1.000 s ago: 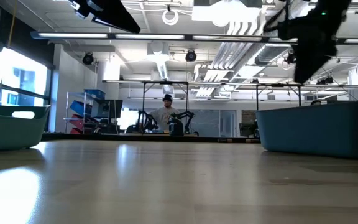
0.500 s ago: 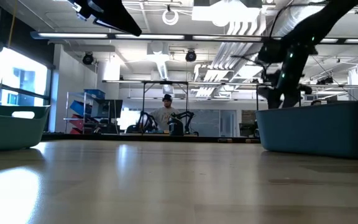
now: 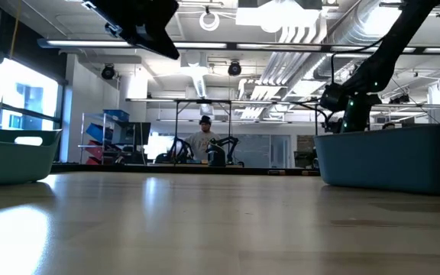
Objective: Sort batteries
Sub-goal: Put the black battery into the blue bin
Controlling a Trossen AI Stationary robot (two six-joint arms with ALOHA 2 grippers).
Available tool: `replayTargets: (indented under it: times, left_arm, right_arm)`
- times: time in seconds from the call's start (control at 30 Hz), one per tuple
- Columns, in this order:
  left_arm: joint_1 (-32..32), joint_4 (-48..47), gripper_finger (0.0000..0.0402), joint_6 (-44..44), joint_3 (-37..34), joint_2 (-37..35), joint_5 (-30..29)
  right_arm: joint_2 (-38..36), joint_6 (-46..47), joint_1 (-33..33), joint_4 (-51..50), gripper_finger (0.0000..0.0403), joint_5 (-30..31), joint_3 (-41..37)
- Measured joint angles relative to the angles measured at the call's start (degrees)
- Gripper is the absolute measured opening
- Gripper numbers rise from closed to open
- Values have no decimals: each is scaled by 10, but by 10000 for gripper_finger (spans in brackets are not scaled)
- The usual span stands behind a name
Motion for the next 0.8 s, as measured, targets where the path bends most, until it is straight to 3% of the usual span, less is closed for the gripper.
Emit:
replayTargets:
  times: [0.27, 0.5, 0.8]
  left_arm:
    - [34, 49, 3, 97, 0, 0, 0]
    - [66, 102, 3, 189, 0, 0, -1]
    - [90, 107, 3, 199, 0, 0, 12]
  right_arm:
    - [37, 21, -13, 54, 243, -22, 10]
    - [64, 18, -3, -11, 243, -20, 46]
    - [46, 16, 12, -85, 243, -13, 44]
